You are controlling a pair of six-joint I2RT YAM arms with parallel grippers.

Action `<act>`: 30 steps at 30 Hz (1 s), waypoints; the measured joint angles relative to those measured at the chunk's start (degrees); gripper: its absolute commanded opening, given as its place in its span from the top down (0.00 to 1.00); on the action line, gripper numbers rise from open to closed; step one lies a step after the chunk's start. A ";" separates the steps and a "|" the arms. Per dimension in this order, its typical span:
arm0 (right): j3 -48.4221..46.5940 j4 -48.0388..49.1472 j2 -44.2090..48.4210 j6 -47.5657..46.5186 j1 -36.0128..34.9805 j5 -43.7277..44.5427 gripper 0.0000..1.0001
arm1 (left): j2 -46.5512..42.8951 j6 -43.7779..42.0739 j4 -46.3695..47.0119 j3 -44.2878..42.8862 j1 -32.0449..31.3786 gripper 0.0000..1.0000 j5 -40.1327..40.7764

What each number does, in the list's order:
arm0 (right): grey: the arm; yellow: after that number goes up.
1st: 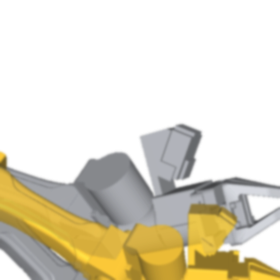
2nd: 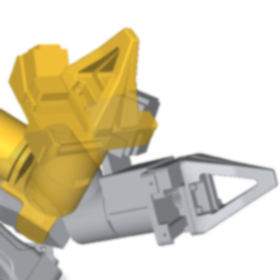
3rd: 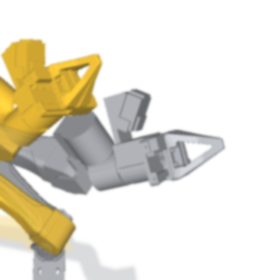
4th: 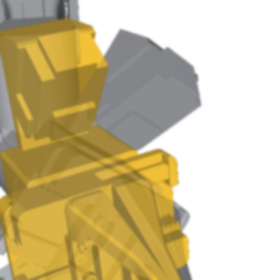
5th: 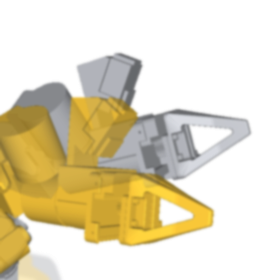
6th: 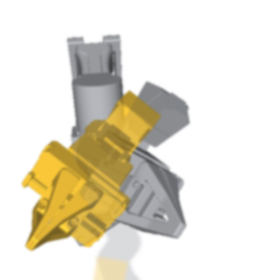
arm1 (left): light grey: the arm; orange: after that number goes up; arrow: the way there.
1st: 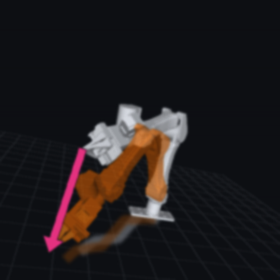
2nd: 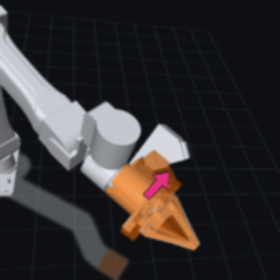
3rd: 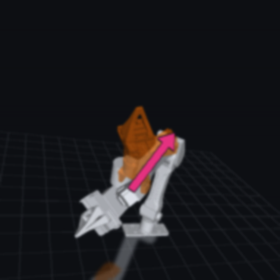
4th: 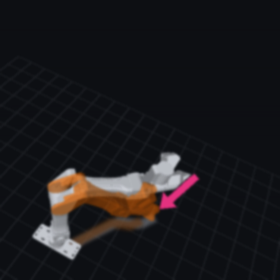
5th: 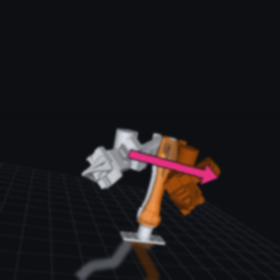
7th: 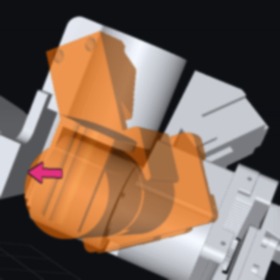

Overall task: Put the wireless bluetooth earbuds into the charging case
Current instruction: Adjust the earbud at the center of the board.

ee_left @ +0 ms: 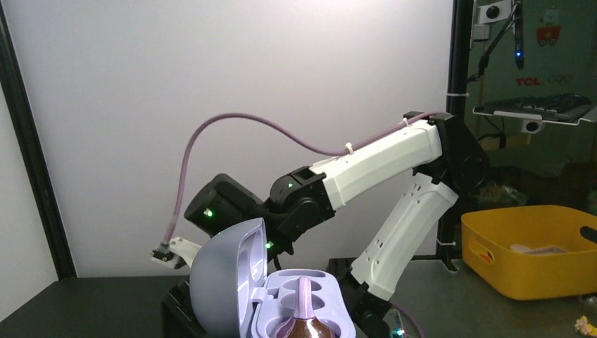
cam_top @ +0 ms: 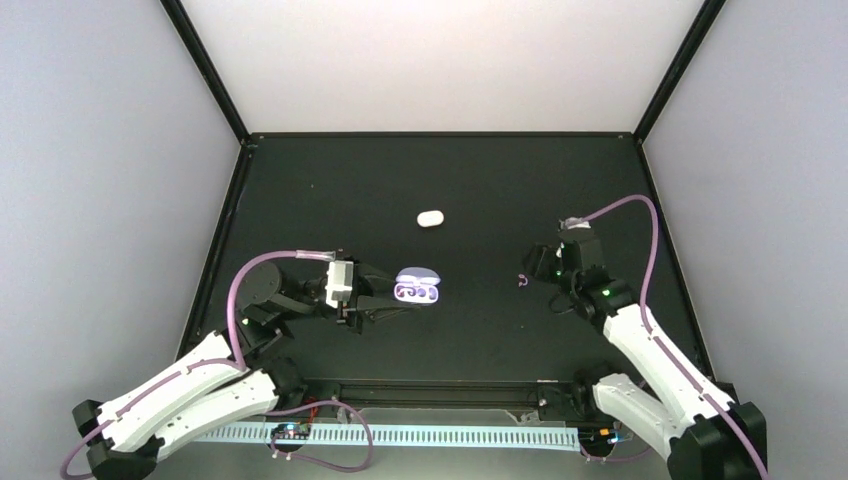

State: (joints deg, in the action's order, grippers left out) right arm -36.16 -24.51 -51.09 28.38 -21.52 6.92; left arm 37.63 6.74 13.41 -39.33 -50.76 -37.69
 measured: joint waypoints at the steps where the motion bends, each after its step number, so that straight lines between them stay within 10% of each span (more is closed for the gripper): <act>1: 1.70 0.42 -0.09 1.25 0.98 -0.31 0.35 | -0.66 0.07 -0.37 0.39 0.00 0.98 0.24; 7: 4.98 5.75 -6.23 5.09 4.94 -1.22 0.62 | -2.86 0.31 -2.23 1.40 0.00 0.99 1.49; 30: 4.57 11.32 -25.35 3.72 6.19 -5.01 0.76 | -3.93 -0.13 -4.39 3.58 0.00 0.99 2.86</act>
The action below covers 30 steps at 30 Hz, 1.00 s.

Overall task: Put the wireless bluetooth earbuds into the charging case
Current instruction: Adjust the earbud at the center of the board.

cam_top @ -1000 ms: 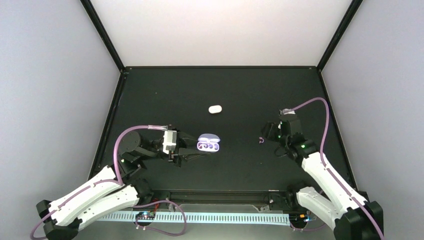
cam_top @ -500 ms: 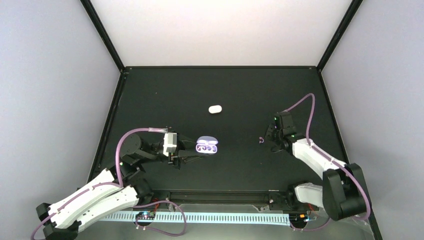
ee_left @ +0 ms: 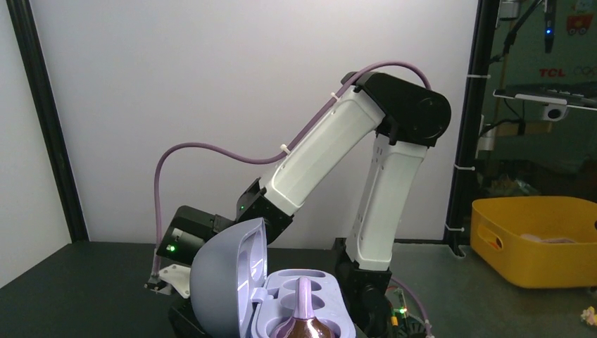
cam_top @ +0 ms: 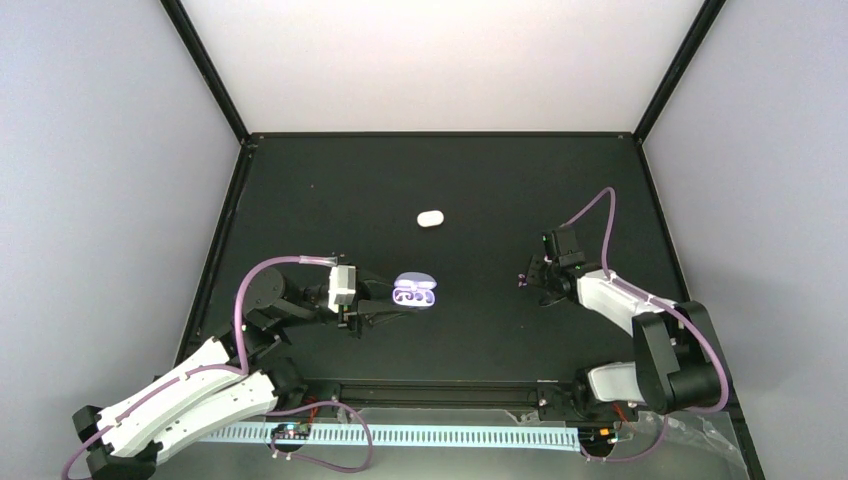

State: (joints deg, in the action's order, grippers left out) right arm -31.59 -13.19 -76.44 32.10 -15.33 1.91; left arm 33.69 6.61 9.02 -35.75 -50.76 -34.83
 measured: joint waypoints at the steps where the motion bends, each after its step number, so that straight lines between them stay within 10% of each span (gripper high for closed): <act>1: 0.00 0.02 -0.15 -0.02 0.00 -0.15 0.77 | 0.00 -0.02 0.00 0.00 0.00 0.98 0.02; 30: -3.26 2.89 -6.34 4.20 -2.01 -10.32 0.84 | -0.48 -0.04 0.00 0.02 0.00 0.98 0.15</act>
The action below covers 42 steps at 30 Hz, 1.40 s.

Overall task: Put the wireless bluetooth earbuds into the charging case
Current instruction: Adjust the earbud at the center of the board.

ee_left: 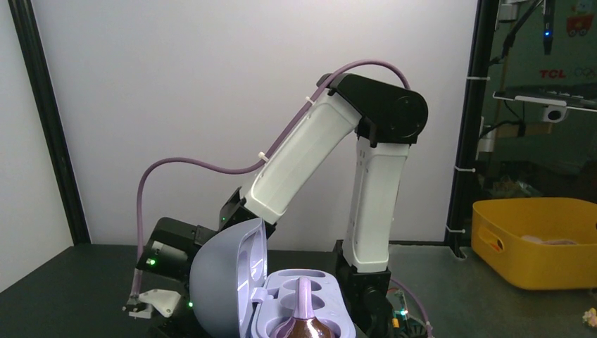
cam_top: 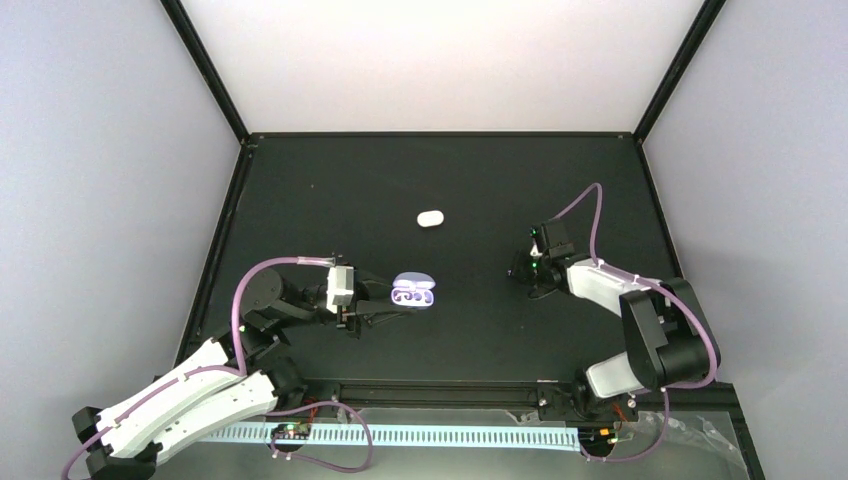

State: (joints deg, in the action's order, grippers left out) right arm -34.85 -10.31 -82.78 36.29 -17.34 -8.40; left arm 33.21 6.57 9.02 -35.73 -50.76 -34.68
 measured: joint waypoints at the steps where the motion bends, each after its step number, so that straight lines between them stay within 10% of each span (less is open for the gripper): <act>1: -0.55 0.04 -0.59 0.22 -0.26 -0.70 0.82 | 0.02 0.00 0.00 0.02 0.00 0.98 0.02; 42: -9.53 -6.08 -5.46 -11.72 -1.95 1.42 0.54 | 0.02 -0.39 -0.04 0.39 0.00 0.98 0.85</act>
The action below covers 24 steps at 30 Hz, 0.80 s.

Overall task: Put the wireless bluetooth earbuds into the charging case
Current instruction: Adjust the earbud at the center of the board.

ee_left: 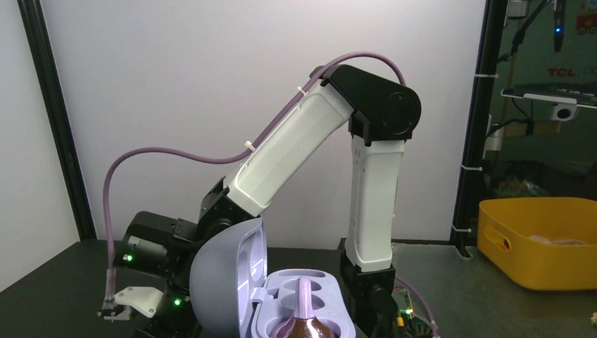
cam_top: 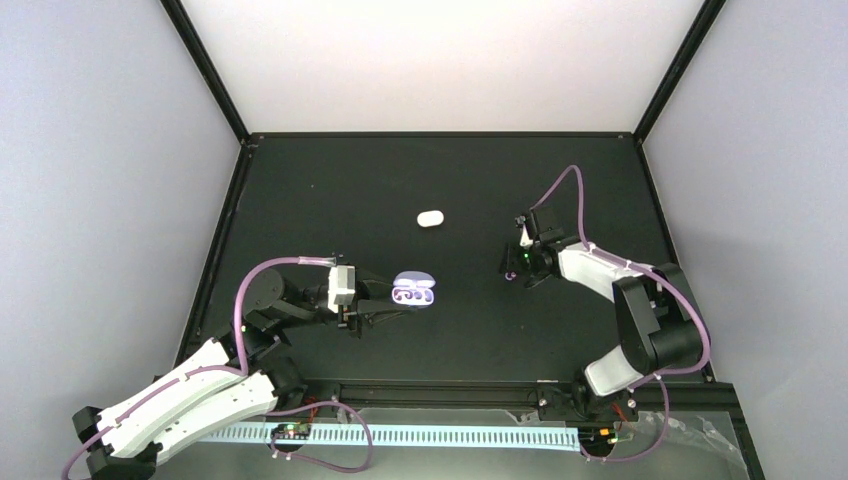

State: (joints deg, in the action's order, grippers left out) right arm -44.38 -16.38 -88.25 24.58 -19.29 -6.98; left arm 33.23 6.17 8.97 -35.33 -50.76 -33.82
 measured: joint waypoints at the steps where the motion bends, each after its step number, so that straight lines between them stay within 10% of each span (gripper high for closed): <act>1: 0.37 0.04 0.09 0.13 -0.11 -0.35 0.54 | 0.00 0.00 0.00 0.00 0.00 0.98 0.00; 24: -1.88 -6.25 5.20 -0.42 -8.13 6.49 0.56 | -0.35 0.02 -0.02 0.00 0.00 0.98 -0.02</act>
State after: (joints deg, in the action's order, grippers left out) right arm -46.26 -22.63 -83.05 24.16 -27.42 -0.49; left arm 32.88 6.20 8.95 -35.33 -50.76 -33.85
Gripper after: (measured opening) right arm 0.455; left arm 0.245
